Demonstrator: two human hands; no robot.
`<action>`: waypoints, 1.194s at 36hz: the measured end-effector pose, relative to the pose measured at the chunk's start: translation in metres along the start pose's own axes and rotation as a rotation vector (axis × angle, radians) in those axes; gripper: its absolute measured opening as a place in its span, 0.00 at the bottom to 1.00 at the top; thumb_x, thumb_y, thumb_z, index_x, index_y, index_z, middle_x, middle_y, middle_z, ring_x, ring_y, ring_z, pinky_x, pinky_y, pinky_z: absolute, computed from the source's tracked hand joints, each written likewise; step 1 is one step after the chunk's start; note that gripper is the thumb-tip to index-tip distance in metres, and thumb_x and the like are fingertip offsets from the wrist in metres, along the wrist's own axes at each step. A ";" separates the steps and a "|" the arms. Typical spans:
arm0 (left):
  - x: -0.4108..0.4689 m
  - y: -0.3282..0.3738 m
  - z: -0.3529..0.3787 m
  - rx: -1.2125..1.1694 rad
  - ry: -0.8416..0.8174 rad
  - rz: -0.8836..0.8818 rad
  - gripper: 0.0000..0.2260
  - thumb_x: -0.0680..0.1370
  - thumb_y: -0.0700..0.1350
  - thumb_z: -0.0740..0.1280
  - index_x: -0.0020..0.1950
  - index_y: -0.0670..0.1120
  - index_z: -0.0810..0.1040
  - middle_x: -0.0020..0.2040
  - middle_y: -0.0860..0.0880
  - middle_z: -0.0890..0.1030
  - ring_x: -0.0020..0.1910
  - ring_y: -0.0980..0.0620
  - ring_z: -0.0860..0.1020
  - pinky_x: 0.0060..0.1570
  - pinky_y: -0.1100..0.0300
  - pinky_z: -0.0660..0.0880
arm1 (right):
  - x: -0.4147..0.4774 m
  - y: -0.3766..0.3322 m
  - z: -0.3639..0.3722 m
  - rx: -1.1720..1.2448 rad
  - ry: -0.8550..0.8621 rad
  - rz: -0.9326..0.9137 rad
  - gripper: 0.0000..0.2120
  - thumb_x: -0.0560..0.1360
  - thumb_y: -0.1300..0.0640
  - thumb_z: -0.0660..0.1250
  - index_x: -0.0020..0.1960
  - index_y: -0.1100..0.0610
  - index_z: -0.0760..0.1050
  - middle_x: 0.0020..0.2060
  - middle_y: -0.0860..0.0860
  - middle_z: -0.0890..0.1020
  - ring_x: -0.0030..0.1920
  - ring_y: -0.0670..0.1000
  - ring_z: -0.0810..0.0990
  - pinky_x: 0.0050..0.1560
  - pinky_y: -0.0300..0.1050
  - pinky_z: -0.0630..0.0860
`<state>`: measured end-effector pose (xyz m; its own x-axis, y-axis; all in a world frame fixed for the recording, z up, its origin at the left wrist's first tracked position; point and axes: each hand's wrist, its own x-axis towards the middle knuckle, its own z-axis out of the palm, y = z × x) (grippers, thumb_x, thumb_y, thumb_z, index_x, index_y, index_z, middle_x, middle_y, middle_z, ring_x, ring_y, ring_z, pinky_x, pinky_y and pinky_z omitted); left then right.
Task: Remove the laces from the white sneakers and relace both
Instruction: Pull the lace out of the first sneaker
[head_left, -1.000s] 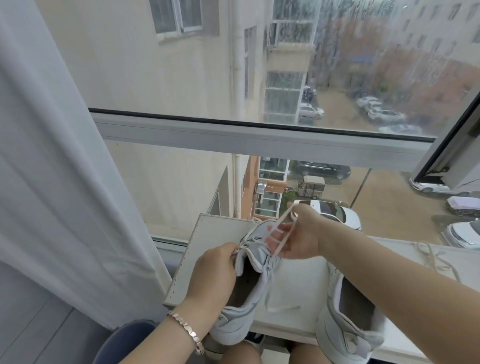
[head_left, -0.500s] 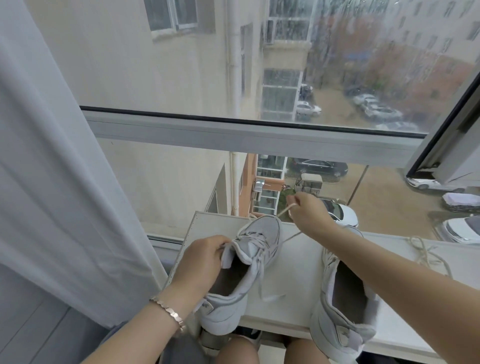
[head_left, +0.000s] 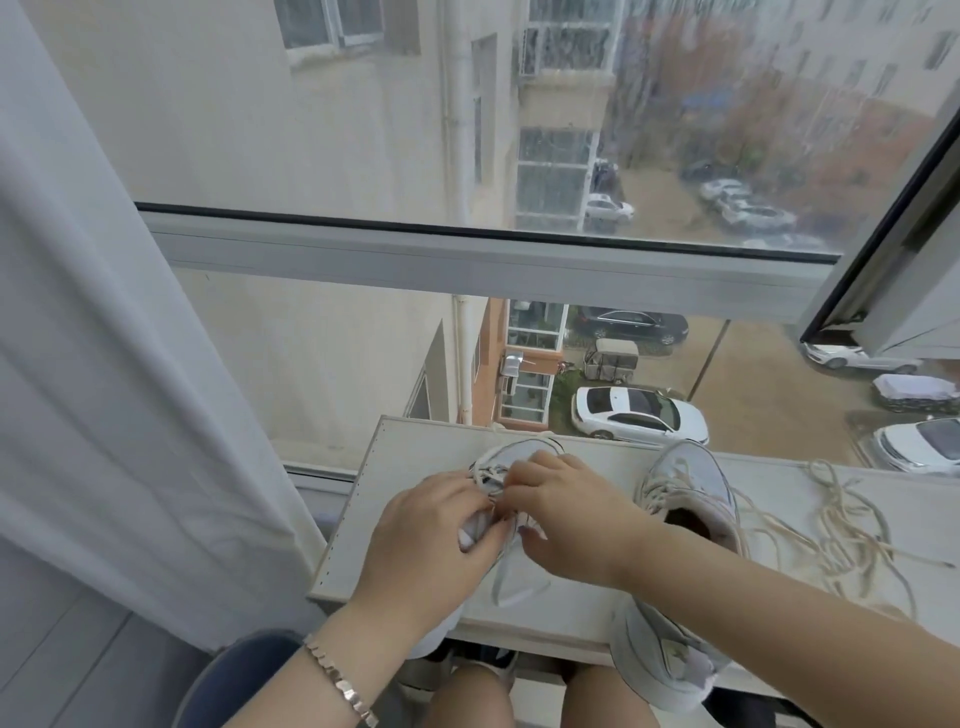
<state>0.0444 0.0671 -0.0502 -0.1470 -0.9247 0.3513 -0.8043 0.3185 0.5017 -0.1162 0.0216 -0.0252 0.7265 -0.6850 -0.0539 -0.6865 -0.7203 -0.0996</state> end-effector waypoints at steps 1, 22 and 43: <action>-0.002 -0.003 0.002 -0.016 0.009 -0.019 0.09 0.69 0.51 0.73 0.43 0.47 0.83 0.44 0.53 0.82 0.52 0.53 0.79 0.49 0.54 0.77 | 0.001 0.002 0.001 0.018 -0.005 0.016 0.15 0.76 0.54 0.60 0.63 0.51 0.72 0.58 0.48 0.72 0.60 0.51 0.68 0.61 0.43 0.61; -0.005 -0.017 0.009 -0.038 -0.163 -0.043 0.13 0.74 0.54 0.68 0.45 0.45 0.84 0.61 0.57 0.76 0.69 0.62 0.62 0.63 0.60 0.65 | 0.013 0.058 -0.049 -0.084 -0.045 0.387 0.09 0.76 0.61 0.59 0.46 0.55 0.78 0.44 0.50 0.80 0.41 0.49 0.76 0.41 0.40 0.73; -0.006 -0.011 0.013 0.029 -0.117 -0.046 0.14 0.77 0.54 0.63 0.54 0.47 0.83 0.63 0.57 0.76 0.69 0.62 0.62 0.64 0.63 0.64 | 0.014 0.014 -0.009 0.035 -0.021 0.063 0.11 0.78 0.55 0.61 0.55 0.53 0.80 0.50 0.51 0.80 0.53 0.52 0.76 0.51 0.45 0.70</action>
<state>0.0466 0.0661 -0.0675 -0.1741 -0.9567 0.2333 -0.8276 0.2706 0.4918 -0.1163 0.0008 -0.0186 0.6828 -0.7260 -0.0814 -0.7295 -0.6716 -0.1296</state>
